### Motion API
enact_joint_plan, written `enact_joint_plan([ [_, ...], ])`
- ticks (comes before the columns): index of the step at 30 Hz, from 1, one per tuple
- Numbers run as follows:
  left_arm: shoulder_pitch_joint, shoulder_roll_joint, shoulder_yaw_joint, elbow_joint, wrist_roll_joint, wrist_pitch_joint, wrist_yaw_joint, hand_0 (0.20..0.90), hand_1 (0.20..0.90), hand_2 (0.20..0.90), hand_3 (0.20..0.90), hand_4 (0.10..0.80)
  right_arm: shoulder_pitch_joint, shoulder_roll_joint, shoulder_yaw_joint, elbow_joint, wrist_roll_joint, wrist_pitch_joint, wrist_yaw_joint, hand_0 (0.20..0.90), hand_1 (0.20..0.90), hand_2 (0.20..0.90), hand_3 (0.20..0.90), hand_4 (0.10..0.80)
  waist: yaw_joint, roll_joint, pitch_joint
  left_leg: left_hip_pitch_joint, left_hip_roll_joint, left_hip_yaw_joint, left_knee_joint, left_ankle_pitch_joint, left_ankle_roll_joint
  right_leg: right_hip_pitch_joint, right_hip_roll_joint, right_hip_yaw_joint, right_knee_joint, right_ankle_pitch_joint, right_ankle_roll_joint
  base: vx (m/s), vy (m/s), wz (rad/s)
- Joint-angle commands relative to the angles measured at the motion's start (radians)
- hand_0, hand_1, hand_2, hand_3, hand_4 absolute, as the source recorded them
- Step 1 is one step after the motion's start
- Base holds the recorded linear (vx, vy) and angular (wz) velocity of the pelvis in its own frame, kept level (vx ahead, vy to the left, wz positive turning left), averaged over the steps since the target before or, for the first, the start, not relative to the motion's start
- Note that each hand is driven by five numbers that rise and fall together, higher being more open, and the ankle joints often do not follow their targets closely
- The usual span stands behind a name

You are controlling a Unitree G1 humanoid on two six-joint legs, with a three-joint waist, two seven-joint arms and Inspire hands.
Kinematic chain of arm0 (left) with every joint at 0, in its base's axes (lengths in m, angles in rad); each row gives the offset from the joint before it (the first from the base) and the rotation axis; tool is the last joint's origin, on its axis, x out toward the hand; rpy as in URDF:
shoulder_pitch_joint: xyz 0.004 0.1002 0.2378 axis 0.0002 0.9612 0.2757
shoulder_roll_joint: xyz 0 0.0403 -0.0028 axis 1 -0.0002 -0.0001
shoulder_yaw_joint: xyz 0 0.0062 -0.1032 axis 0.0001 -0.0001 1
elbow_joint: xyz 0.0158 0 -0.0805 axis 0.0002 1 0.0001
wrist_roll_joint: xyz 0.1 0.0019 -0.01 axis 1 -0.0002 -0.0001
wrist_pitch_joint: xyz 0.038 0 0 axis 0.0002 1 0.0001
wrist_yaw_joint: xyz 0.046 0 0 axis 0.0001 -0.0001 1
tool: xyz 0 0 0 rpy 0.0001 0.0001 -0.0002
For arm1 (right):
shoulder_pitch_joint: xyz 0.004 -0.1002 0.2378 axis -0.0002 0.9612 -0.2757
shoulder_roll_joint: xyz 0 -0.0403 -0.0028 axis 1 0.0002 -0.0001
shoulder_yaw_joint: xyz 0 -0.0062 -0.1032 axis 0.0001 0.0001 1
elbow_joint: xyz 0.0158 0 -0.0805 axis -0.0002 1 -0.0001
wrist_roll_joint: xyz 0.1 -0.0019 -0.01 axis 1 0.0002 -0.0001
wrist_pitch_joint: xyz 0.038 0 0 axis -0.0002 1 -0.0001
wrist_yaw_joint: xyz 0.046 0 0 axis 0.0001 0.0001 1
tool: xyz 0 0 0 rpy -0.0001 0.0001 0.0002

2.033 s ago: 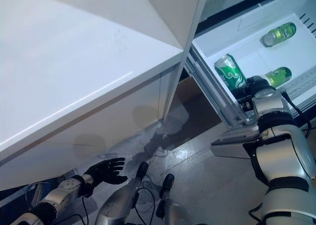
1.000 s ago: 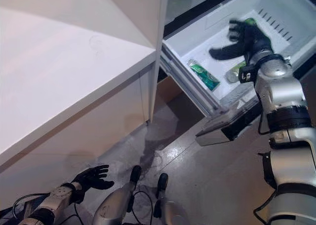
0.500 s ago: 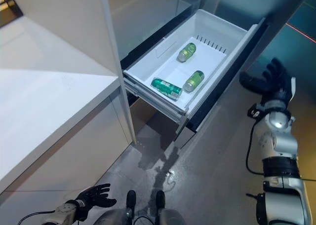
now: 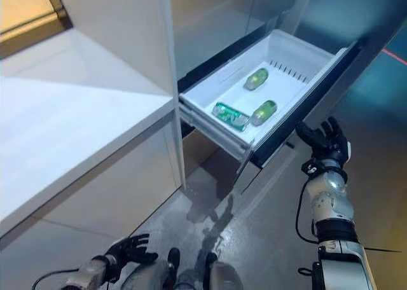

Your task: Put drinks into fridge and close the fridge

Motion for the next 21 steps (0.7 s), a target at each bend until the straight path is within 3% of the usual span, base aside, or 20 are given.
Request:
enact_joint_plan([
  [1,0.049,0.028,-0.021,-0.018,-0.041,-0.014,0.054,0.900,0.900,0.900,0.900,0.800,-0.160,-0.086,0.027,-0.009,0.007,-0.096,0.076,0.900,0.900,0.900,0.900,0.800,0.045,0.007,0.005,-0.119,-0.011,-0.010,0.226,-0.156,0.054,-0.074,-0.015,-0.056,0.107,0.020,-0.036,-0.175,0.082,0.05],
  [12,0.042,0.034,0.035,-0.039,-0.135,-0.029,0.091,0.900,0.900,0.900,0.900,0.800,-0.371,-0.107,0.162,-0.024,0.032,-0.086,0.204,0.900,0.900,0.900,0.900,0.800,0.079,0.039,0.049,-0.320,-0.058,-0.018,0.387,-0.169,0.071,-0.307,-0.016,-0.066,0.319,-0.034,-0.069,-0.074,0.077,0.00],
  [14,0.052,0.034,0.038,-0.041,-0.137,-0.034,0.081,0.900,0.900,0.900,0.900,0.800,-0.401,-0.108,0.181,-0.022,0.022,-0.082,0.222,0.900,0.900,0.900,0.900,0.800,0.087,0.043,0.047,-0.316,-0.064,-0.030,0.399,-0.200,0.067,-0.307,-0.010,-0.058,0.337,-0.065,-0.061,0.144,0.045,0.04],
  [17,0.056,0.038,0.031,-0.049,-0.141,-0.039,0.067,0.900,0.900,0.900,0.900,0.800,-0.463,-0.112,0.229,-0.012,-0.007,-0.068,0.242,0.900,0.900,0.900,0.900,0.800,0.101,0.050,0.049,-0.326,-0.071,-0.038,0.391,-0.189,0.064,-0.318,-0.010,-0.063,0.335,-0.062,-0.060,0.027,0.041,0.01],
  [18,0.056,0.038,0.030,-0.051,-0.142,-0.040,0.066,0.900,0.900,0.900,0.900,0.800,-0.473,-0.113,0.236,-0.009,-0.009,-0.068,0.242,0.900,0.900,0.900,0.900,0.800,0.102,0.052,0.053,-0.336,-0.068,-0.032,0.378,-0.155,0.066,-0.325,-0.015,-0.074,0.321,-0.032,-0.070,0.022,0.024,-0.04],
  [19,0.058,0.039,0.028,-0.052,-0.147,-0.041,0.065,0.900,0.900,0.900,0.900,0.800,-0.483,-0.112,0.245,-0.007,-0.012,-0.065,0.246,0.900,0.900,0.900,0.900,0.800,0.104,0.053,0.051,-0.328,-0.072,-0.040,0.391,-0.189,0.064,-0.320,-0.010,-0.063,0.338,-0.064,-0.060,0.000,0.000,0.00],
  [21,0.057,0.047,0.014,-0.070,-0.153,-0.044,0.049,0.900,0.900,0.900,0.900,0.800,-0.550,-0.116,0.297,0.008,-0.052,-0.048,0.231,0.900,0.900,0.900,0.900,0.800,0.119,0.059,0.052,-0.342,-0.079,-0.049,0.393,-0.181,0.062,-0.332,-0.012,-0.069,0.340,-0.061,-0.060,0.059,0.008,-0.01],
])
